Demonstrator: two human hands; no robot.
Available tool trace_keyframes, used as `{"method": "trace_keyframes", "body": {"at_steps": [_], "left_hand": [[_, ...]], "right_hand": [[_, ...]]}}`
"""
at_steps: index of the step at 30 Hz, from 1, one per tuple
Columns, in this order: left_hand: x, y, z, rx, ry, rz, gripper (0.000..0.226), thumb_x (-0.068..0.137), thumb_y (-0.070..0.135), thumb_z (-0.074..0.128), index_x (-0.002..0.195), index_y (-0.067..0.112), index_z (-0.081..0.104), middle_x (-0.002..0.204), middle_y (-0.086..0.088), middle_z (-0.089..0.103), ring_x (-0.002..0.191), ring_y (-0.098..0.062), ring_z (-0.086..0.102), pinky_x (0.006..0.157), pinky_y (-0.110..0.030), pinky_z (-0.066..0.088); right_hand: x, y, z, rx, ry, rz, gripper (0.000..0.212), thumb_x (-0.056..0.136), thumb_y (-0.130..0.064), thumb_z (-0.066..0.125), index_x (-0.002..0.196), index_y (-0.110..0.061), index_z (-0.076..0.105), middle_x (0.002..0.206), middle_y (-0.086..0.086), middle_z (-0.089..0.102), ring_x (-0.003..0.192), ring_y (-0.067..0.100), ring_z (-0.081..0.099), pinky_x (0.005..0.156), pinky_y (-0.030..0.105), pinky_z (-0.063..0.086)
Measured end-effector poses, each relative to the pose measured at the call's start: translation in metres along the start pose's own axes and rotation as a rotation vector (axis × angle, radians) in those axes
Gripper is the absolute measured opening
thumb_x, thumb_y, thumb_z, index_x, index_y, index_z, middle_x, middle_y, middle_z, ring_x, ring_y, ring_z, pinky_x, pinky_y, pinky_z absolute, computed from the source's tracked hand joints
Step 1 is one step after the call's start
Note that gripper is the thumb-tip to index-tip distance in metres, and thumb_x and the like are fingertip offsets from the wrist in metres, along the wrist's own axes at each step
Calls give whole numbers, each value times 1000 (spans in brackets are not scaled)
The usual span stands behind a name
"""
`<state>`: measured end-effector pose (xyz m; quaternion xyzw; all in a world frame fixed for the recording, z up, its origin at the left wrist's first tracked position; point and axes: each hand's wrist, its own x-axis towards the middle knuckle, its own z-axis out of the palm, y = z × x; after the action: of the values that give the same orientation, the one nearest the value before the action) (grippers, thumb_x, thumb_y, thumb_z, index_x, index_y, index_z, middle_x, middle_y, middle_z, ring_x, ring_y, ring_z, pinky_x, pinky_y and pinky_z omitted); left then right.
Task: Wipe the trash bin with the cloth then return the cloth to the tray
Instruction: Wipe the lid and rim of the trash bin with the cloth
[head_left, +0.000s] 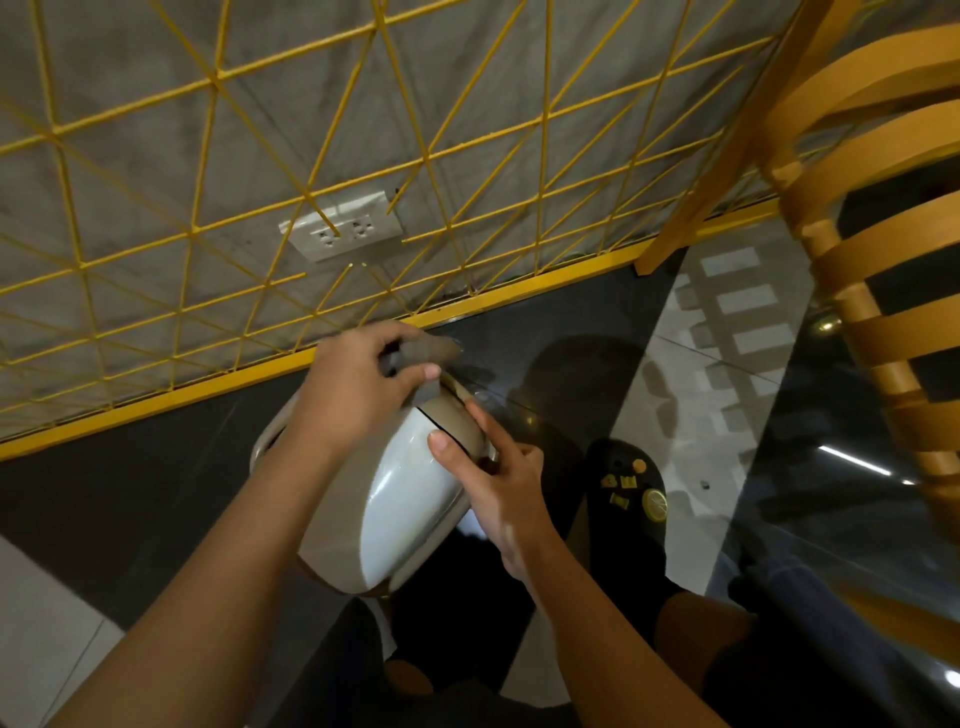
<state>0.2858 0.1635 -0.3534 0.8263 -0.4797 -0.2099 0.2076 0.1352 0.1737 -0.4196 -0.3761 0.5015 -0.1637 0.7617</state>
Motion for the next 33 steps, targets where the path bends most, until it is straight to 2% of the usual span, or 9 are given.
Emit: {"method": "trace_keyframes", "body": {"at_steps": [4,9,13,17,21,24,27,29,33], "left_hand": [[-13,13,10,83,-74,204,29,72,20,75,100,16,68,92,6,62,88,-7,50,68,-12,27],[2,8,7,68,61,11,34,78,21,71,109,10,64,105,-9,66,100,-22,57,78,-24,37],[-11,16,20,91,-69,159,32,77,22,71,108,16,64,104,-4,65,101,-20,55,81,-25,37],[-8,4,19,45,36,124,35,78,24,70,111,14,64,106,-5,65,96,-11,52,75,-15,30],[10,-11,7,-59,163,-161,42,80,24,70,118,10,60,112,-9,64,95,-6,47,79,-19,35],[4,-8,7,-49,48,-39,35,77,23,72,110,15,64,94,4,62,89,-6,51,66,-12,34],[0,-9,8,-51,1,43,33,74,25,74,106,20,66,88,12,58,83,-3,51,63,1,33],[8,-17,9,-69,49,-16,37,76,27,73,111,17,65,93,10,58,88,-4,51,66,-4,33],[34,-36,12,-113,108,-194,42,78,24,71,116,9,61,106,-4,63,95,-10,52,78,-23,36]], "right_hand": [[1,0,1,14,21,-15,43,65,-51,75,102,-56,54,98,-27,23,90,-6,44,53,-3,39],[-1,-2,0,-1,-4,-2,43,63,-57,73,102,-59,55,102,-23,27,93,-4,45,62,3,37],[-2,-3,0,-6,-14,11,35,63,-54,75,89,-60,53,98,-24,26,89,-6,42,58,3,35],[-1,-3,0,-29,-22,10,37,61,-59,73,90,-66,50,99,-28,23,89,-4,43,50,-3,38],[0,2,-1,-53,-28,24,49,56,-65,72,99,-66,50,102,-27,24,98,5,47,69,8,44],[0,6,-1,-61,-13,15,58,53,-64,74,106,-59,53,106,-20,26,102,8,48,81,20,49],[0,5,0,-80,-20,23,54,49,-68,72,99,-65,52,103,-26,24,99,5,47,74,14,45],[1,3,0,-123,-23,45,49,46,-73,68,91,-71,48,106,-19,27,100,7,46,76,16,44],[-1,4,0,-182,-3,50,63,36,-83,64,96,-70,48,110,-12,25,113,20,44,98,39,45]]}}
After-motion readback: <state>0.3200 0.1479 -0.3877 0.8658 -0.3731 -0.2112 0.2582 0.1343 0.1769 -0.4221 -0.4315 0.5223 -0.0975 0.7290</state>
